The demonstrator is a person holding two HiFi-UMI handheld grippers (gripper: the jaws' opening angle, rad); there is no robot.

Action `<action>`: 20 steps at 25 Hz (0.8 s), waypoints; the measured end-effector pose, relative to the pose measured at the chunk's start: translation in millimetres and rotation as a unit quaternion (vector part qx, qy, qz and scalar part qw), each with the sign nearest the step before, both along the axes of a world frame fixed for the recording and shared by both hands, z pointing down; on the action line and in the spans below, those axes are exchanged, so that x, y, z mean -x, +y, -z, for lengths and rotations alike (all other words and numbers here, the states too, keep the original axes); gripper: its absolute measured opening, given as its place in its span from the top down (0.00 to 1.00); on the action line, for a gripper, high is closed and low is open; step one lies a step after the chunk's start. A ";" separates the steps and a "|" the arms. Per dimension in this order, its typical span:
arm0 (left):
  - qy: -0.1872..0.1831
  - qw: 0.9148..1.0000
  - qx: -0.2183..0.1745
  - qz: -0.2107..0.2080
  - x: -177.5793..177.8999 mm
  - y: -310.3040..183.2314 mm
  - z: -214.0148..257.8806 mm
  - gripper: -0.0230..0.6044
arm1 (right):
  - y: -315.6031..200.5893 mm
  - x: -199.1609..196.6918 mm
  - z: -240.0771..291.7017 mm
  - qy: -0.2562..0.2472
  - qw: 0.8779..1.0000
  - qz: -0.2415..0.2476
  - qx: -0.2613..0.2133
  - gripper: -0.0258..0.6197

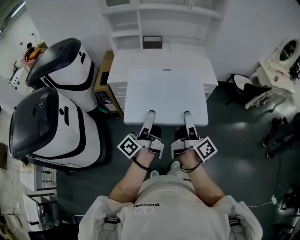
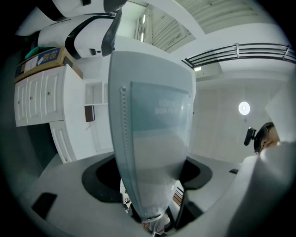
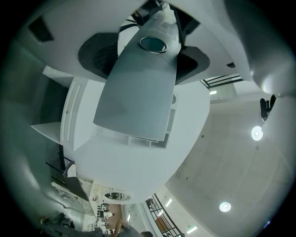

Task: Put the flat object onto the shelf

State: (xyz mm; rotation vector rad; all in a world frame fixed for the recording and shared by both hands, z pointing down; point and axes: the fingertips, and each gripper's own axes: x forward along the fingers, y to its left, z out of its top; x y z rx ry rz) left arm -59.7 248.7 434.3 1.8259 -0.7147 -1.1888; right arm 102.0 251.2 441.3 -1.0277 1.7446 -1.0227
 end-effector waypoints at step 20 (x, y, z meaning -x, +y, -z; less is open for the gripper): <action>-0.005 1.000 -0.005 0.017 -0.9 -110.9 1.1 0.44 | -117.1 -1.1 3.4 -0.003 1.000 0.014 -0.009 0.43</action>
